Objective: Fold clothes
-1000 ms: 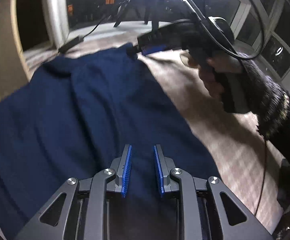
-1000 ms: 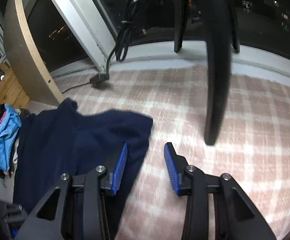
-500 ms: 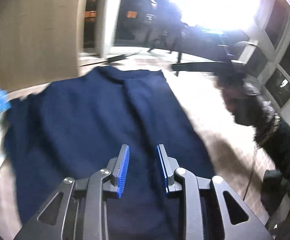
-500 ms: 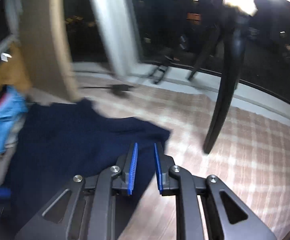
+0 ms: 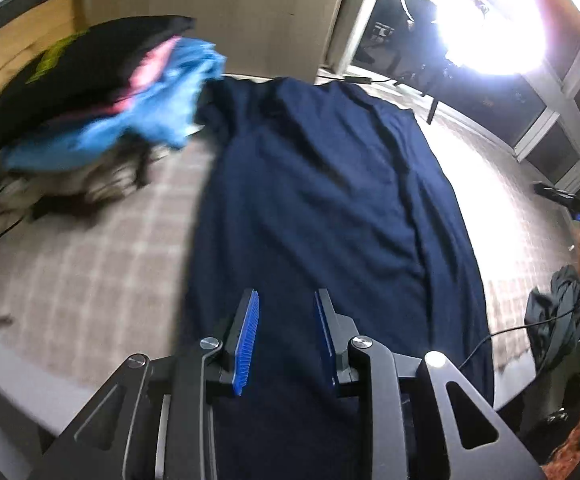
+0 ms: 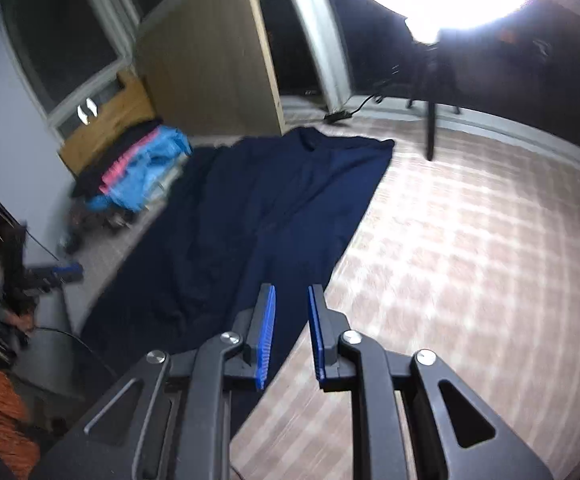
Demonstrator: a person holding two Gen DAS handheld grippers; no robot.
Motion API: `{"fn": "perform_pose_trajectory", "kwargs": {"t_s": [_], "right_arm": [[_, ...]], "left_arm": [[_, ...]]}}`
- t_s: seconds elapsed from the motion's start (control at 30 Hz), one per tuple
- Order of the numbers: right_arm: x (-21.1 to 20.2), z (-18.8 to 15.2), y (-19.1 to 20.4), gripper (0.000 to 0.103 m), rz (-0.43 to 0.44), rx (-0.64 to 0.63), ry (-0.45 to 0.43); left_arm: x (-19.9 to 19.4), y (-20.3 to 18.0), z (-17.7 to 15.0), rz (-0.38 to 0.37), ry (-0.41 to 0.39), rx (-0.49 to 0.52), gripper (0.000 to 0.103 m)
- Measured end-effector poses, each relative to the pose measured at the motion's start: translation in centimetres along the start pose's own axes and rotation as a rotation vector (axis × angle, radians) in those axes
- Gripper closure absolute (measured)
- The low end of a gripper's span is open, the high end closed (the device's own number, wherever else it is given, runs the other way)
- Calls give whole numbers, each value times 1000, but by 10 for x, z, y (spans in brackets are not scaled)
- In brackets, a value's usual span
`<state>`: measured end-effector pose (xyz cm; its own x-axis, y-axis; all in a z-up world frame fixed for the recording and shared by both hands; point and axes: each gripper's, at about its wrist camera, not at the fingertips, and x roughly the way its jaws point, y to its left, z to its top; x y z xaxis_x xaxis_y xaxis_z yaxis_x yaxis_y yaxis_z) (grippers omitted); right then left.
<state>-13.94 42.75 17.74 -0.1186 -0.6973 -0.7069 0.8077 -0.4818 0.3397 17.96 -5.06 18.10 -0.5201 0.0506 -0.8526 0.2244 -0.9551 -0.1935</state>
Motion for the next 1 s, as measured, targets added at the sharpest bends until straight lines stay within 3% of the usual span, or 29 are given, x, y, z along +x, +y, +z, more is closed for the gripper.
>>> {"fn": "perform_pose_trajectory", "kwargs": {"t_s": [0.1,0.2,0.3,0.4,0.6,0.77,0.87,0.93,1.0], "right_arm": [[-38,-27,21,86,28,38,-43],[-30,-62,54,86,62,38,-17],[17,-99,86,86,69,25,78],[66,-134,111,86,-23,-35,174],[88,-171,127,86,-151,-81,329],[35,-119,144,86,-140,-20,216],[4,-70,175,85,-130,-85,124],[-6,-40,192,71,-144,-135,80],[-8,-7,204,64,-169,-184,42]], "left_arm": [[-29,15,-24,15,-20,2,76],[-48,23,-51,9,-20,-5,76],[-49,25,-76,-27,5,-11,76],[-39,20,-99,-26,36,19,76],[-32,42,-135,-43,55,-36,75],[-35,68,-155,-56,29,-93,75],[-41,83,-159,-73,2,-121,75],[-46,92,-155,-76,-19,-130,75],[-49,95,-139,-64,-45,-124,75]]}}
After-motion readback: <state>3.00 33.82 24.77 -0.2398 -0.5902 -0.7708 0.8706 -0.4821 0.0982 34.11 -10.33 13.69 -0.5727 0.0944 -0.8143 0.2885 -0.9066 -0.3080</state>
